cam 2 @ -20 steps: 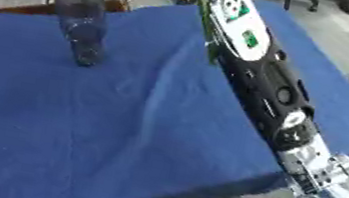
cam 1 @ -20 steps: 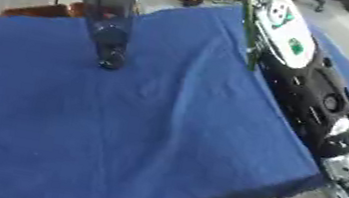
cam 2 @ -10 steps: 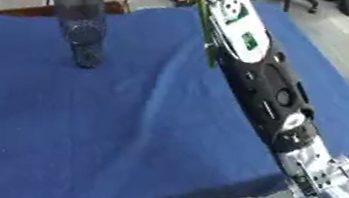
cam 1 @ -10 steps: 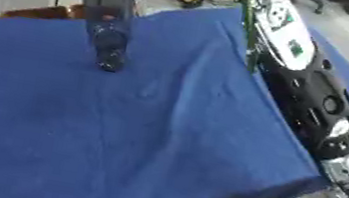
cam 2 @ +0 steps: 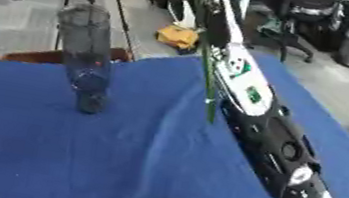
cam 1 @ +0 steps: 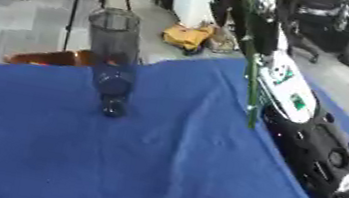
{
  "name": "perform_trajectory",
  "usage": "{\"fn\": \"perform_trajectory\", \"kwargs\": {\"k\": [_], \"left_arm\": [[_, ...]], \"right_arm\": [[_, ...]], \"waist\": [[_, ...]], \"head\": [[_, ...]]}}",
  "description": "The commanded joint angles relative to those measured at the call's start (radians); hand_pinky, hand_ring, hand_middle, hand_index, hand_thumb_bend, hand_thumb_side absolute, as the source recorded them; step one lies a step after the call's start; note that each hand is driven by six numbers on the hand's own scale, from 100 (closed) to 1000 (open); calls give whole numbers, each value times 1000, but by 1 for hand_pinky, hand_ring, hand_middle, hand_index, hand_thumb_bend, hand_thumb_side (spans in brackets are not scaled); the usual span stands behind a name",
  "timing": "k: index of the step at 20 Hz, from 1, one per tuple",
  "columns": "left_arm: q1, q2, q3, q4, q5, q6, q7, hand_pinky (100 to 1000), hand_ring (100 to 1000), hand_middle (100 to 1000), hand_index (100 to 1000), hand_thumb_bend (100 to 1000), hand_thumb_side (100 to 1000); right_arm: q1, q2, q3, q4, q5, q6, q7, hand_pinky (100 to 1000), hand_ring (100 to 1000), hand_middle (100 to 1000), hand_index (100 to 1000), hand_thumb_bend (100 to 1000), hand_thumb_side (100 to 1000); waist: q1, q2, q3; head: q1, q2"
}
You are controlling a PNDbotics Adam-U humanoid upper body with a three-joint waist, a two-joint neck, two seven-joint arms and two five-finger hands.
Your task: Arrange flowers into the vase.
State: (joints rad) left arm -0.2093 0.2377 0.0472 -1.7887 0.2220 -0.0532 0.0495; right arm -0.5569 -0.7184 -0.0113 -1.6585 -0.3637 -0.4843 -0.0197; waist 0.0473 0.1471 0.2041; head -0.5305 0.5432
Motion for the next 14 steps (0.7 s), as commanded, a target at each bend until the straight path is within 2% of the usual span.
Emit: {"fn": "perform_trajectory", "kwargs": {"k": [1, 13, 14], "left_arm": [[-6, 26, 10, -14, -4, -1, 3, 496, 554, 607, 823, 307, 947], [-6, 26, 10, -14, -4, -1, 3, 496, 554, 607, 823, 307, 947], [-5, 26, 10, -14, -4, -1, 3, 495, 553, 606, 823, 310, 947]], "right_arm": [[-13, -38, -5, -9, -9, -14, -2, 100, 207, 100, 339, 100, 898], [-12, -38, -2, -11, -11, -24, 1, 100, 219, 100, 348, 100, 882], [-11, -38, -1, -13, -12, -28, 1, 100, 294, 100, 403, 100, 693]], "waist": [[-16, -30, 1], [-17, -29, 1], [-17, -29, 1]], "head": [[1, -16], [-6, -20], [-10, -21]]}}
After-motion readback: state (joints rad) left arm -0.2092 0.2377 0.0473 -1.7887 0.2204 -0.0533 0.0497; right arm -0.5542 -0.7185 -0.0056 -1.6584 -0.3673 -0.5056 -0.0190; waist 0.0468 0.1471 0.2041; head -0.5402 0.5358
